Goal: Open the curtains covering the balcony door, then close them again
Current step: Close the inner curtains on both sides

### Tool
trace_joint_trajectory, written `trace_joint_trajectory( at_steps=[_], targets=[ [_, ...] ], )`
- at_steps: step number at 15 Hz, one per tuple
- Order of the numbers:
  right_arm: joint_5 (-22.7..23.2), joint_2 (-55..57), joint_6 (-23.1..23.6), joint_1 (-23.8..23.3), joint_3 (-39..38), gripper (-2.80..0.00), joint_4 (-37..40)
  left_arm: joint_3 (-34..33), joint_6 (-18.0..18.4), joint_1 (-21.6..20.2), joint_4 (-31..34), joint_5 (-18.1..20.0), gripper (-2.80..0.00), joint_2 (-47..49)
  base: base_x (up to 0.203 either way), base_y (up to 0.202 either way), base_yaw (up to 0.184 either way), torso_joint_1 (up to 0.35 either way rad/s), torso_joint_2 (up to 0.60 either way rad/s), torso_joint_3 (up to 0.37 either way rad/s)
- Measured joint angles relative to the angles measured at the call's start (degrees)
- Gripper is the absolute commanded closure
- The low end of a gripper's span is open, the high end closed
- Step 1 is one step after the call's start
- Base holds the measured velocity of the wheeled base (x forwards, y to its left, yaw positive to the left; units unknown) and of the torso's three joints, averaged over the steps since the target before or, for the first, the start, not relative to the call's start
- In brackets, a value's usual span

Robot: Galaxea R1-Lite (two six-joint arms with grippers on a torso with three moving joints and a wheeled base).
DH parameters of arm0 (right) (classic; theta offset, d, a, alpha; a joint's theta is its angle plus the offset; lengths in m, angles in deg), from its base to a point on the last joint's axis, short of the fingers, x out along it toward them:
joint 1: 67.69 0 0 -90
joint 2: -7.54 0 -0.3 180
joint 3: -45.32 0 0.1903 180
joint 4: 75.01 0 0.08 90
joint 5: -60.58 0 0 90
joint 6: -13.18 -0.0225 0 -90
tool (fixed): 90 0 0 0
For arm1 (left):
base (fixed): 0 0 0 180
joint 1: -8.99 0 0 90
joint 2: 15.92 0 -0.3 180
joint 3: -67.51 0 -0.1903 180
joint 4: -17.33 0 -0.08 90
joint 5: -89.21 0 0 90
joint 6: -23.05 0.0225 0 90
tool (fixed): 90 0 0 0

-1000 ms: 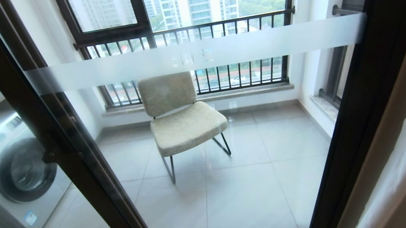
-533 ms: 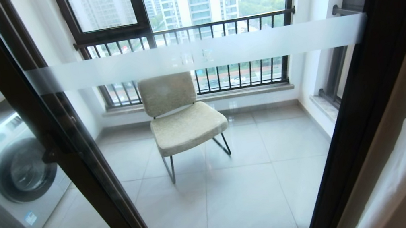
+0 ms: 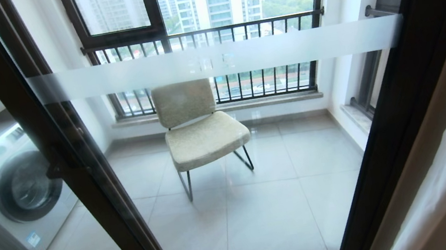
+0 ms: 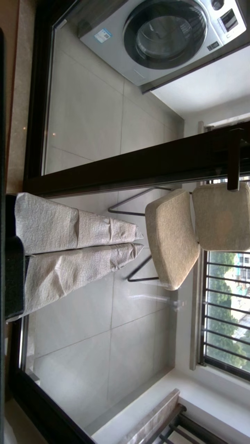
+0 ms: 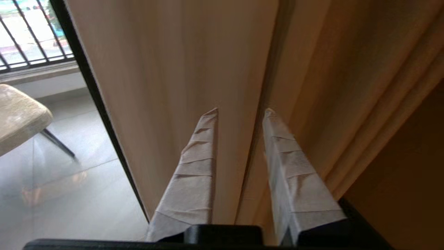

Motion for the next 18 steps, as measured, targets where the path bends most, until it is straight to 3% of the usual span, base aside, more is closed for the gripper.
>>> trace_joint_trajectory(
  at_steps=[3,6,11,18],
  targets=[
    [-0.1,2.2,0.5,-5.6,3.2,-2.80,-0.4,0.0,0.0,0.0,0.0,0.0,0.00,0.0,0.000,0.000,0.000,0.000,0.00,0.000],
    [-0.1,3.7,-0.2,-8.9,4.3,-2.80,-6.9,0.0,0.0,0.0,0.0,0.0,0.00,0.0,0.000,0.000,0.000,0.000,0.00,0.000],
    [-0.1,9.3,-2.9,-9.9,6.0,-2.80,-24.1,0.0,0.0,0.0,0.0,0.0,0.00,0.0,0.000,0.000,0.000,0.000,0.00,0.000],
    [-0.1,21.3,-3.3,-10.2,14.7,-2.80,-28.0,0.0,0.0,0.0,0.0,0.0,0.00,0.0,0.000,0.000,0.000,0.000,0.00,0.000]
  ],
)
